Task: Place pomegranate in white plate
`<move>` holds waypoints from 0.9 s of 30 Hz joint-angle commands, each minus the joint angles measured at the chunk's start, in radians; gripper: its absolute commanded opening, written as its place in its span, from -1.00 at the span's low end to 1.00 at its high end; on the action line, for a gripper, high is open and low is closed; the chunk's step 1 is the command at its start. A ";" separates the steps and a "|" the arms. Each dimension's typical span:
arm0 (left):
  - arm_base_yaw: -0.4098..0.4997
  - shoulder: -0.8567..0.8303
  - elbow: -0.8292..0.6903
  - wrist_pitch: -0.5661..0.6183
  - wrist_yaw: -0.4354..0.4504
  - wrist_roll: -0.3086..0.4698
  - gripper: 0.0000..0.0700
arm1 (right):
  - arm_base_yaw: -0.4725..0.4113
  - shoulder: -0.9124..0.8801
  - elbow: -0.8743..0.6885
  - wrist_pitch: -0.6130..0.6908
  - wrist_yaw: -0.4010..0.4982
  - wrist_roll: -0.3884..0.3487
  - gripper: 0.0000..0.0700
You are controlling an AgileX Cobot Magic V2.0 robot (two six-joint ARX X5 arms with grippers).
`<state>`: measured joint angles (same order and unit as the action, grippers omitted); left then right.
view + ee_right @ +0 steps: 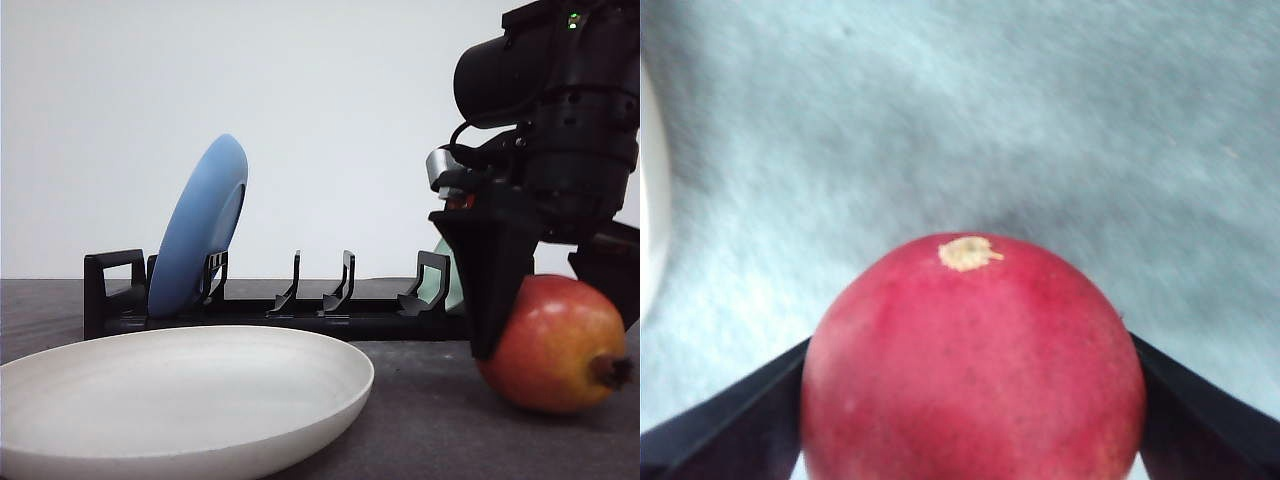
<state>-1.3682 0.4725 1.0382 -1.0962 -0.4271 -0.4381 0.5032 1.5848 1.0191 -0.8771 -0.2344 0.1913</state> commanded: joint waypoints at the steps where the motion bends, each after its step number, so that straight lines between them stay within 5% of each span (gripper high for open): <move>1: -0.013 0.003 0.012 0.012 0.000 -0.001 0.81 | 0.011 0.016 0.065 -0.013 -0.001 0.011 0.25; 14: -0.013 0.003 0.012 0.019 0.000 -0.001 0.81 | 0.277 0.113 0.428 -0.064 -0.001 0.076 0.25; 27: -0.013 0.003 0.012 0.018 -0.002 -0.001 0.81 | 0.454 0.327 0.449 0.117 -0.001 0.108 0.25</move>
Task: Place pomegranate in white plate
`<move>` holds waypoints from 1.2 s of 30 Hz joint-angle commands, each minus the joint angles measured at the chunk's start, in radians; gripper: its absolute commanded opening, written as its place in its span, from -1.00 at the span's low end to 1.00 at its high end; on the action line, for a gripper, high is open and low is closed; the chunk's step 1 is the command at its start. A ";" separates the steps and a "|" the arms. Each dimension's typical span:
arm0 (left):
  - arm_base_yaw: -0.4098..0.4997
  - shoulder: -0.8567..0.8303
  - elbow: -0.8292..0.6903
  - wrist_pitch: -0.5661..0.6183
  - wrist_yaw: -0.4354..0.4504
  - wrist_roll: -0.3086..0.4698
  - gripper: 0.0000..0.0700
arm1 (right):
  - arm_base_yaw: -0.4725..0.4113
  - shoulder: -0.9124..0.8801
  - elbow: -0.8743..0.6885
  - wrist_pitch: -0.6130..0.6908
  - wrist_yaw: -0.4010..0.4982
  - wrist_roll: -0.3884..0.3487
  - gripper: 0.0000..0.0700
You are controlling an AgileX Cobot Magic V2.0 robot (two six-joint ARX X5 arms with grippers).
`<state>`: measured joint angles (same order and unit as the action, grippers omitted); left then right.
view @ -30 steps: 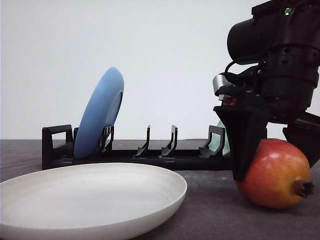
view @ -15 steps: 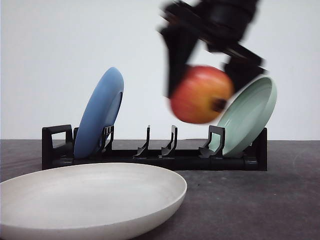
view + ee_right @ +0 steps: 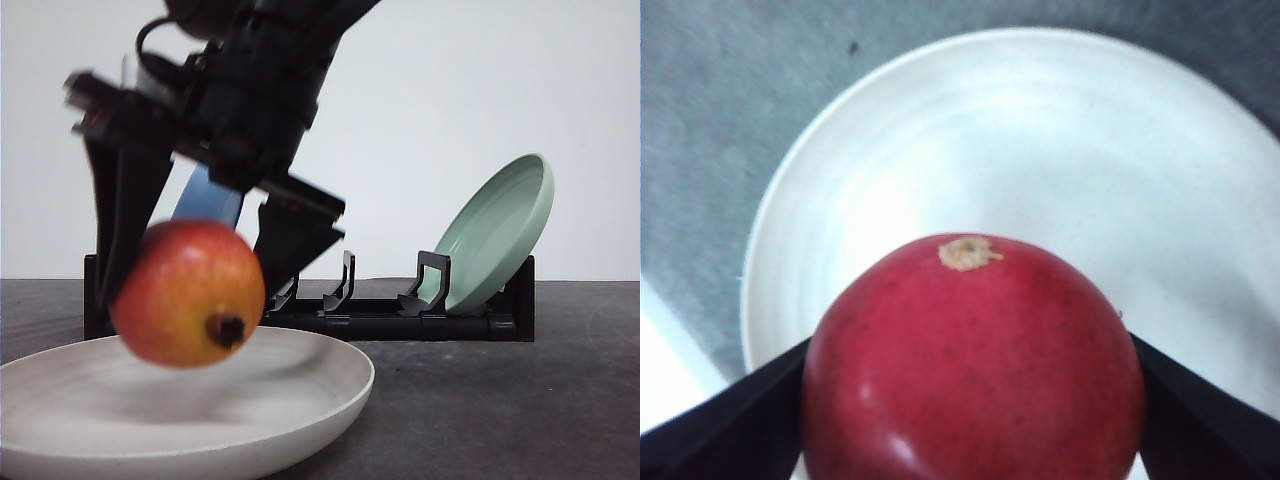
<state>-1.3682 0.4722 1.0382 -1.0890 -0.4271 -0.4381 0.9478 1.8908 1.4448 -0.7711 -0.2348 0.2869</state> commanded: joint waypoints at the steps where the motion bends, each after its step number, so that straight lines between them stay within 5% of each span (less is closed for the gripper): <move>1: -0.013 0.003 0.012 0.012 -0.003 -0.001 0.81 | 0.011 0.033 0.023 0.011 -0.001 0.013 0.26; 10: -0.013 0.003 0.012 0.011 -0.003 -0.002 0.81 | 0.012 0.066 0.023 0.011 0.000 0.008 0.33; 16: -0.013 0.003 0.011 0.011 -0.003 -0.005 0.81 | 0.011 0.066 0.023 0.009 -0.002 0.008 1.00; 28: -0.013 0.003 0.011 0.010 -0.002 -0.028 0.81 | -0.016 -0.088 0.051 -0.028 -0.019 -0.028 1.00; 31: -0.013 0.003 0.011 0.010 -0.002 -0.032 0.81 | -0.030 -0.211 0.051 -0.107 0.046 -0.061 1.00; 36: -0.013 0.003 0.011 0.011 -0.002 -0.054 0.81 | -0.036 -0.457 0.027 -0.282 0.292 -0.062 1.00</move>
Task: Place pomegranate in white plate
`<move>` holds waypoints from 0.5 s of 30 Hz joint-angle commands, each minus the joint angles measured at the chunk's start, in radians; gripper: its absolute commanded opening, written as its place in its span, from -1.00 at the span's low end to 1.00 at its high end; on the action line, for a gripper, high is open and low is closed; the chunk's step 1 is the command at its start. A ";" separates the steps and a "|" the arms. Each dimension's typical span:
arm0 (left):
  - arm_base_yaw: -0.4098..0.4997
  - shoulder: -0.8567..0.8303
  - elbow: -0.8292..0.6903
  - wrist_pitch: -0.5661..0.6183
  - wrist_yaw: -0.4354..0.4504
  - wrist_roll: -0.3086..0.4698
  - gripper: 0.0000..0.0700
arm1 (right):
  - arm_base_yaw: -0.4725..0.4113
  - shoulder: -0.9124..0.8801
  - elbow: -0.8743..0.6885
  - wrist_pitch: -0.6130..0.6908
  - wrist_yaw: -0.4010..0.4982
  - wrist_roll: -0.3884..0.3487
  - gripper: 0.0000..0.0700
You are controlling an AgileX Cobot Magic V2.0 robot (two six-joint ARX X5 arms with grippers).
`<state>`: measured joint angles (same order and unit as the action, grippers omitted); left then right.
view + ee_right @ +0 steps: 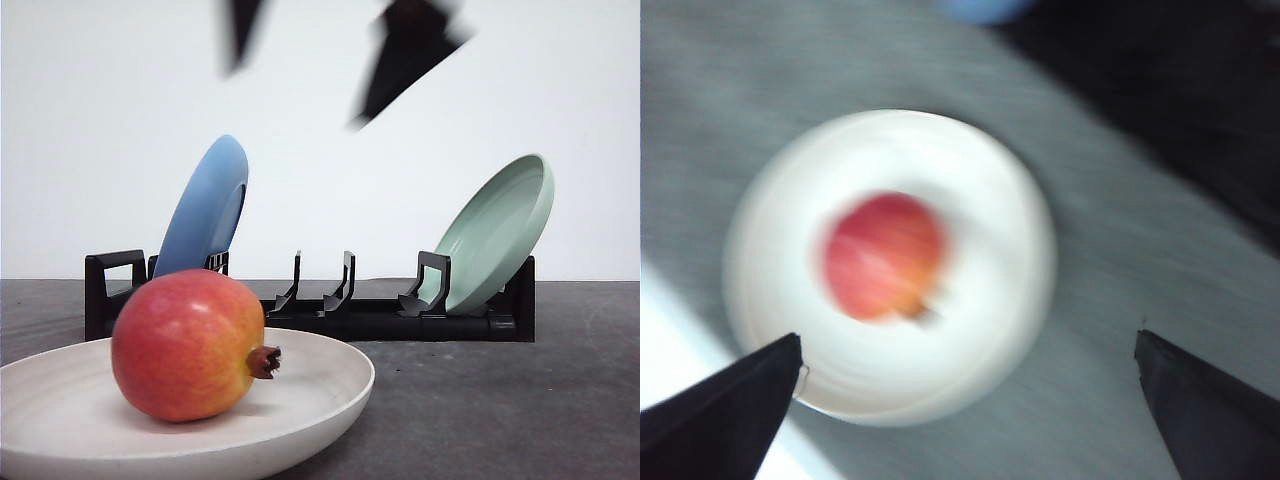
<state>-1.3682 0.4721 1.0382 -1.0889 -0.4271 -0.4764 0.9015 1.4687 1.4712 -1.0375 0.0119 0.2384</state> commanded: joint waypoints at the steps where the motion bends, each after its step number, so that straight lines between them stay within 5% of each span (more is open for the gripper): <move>1: -0.013 0.003 0.011 0.011 -0.002 -0.016 0.81 | 0.010 -0.090 -0.013 -0.032 0.076 -0.014 1.00; 15: -0.013 0.004 0.011 0.069 -0.030 -0.001 0.81 | 0.004 -0.964 -0.445 0.014 0.180 0.073 1.00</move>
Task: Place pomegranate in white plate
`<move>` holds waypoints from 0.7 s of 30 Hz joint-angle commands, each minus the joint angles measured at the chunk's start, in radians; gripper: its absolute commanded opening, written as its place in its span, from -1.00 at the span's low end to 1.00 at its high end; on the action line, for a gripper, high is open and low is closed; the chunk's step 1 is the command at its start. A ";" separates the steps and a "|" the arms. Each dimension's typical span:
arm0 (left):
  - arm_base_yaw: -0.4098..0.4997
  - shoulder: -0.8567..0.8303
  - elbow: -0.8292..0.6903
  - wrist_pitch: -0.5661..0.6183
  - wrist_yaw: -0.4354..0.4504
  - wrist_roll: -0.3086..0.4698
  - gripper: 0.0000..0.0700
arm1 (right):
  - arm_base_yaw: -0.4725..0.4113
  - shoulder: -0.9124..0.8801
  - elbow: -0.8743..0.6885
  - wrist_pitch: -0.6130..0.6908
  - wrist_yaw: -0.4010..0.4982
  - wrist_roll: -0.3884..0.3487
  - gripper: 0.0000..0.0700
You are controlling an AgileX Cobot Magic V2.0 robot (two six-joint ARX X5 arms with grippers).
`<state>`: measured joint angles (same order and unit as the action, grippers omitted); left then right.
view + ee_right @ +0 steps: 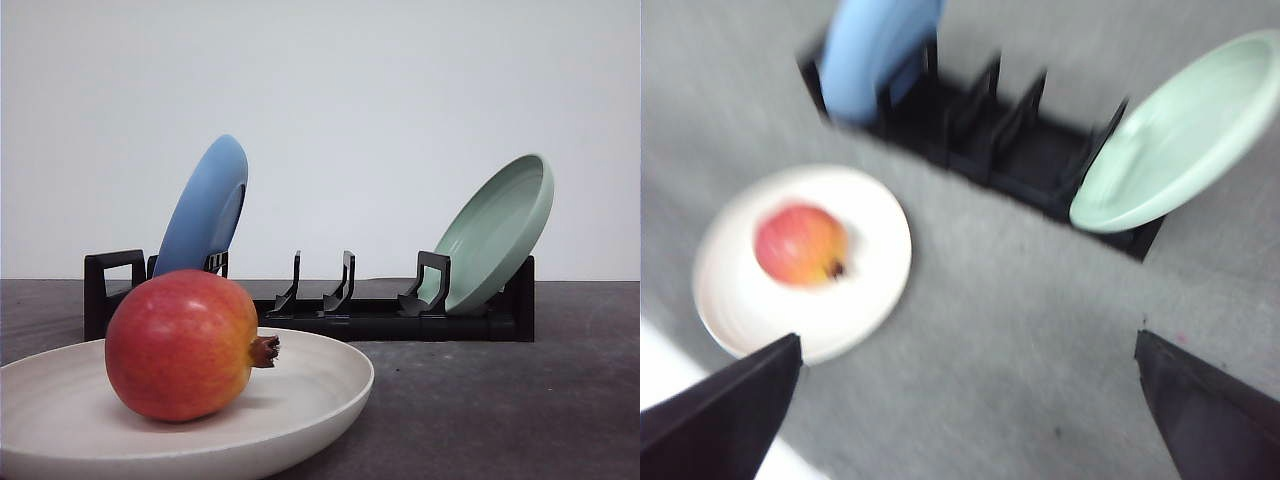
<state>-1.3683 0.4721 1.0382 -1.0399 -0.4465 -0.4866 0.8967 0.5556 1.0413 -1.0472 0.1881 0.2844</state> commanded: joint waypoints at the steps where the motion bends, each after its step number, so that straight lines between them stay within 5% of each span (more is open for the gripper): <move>1: -0.013 0.004 0.011 0.031 -0.025 0.014 0.81 | 0.009 -0.102 -0.042 0.042 0.004 0.028 1.00; 10: -0.013 0.004 0.011 0.053 -0.059 0.056 0.79 | 0.009 -0.308 -0.137 0.129 0.004 0.018 1.00; 11: -0.013 0.004 0.011 0.052 -0.059 0.057 0.58 | 0.009 -0.308 -0.137 0.128 0.004 0.015 0.99; 12: -0.013 0.004 0.011 0.051 -0.058 0.063 0.08 | 0.009 -0.308 -0.137 0.127 0.003 0.014 0.85; 13: -0.013 0.004 0.011 0.049 -0.058 0.079 -0.70 | 0.009 -0.306 -0.137 0.127 -0.001 0.014 0.39; 14: -0.013 0.004 0.011 0.048 -0.060 0.091 -0.92 | 0.009 -0.303 -0.137 0.126 -0.004 0.013 -0.47; 15: -0.013 0.004 0.011 0.049 -0.064 0.103 -0.96 | 0.009 -0.302 -0.137 0.125 -0.005 0.008 -0.92; 21: -0.013 0.003 0.012 0.043 -0.080 0.112 -1.00 | 0.010 -0.304 -0.137 0.120 -0.001 -0.008 -0.98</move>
<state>-1.3682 0.4721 1.0382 -1.0028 -0.5217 -0.3923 0.8967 0.2466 0.8978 -0.9311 0.1867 0.2852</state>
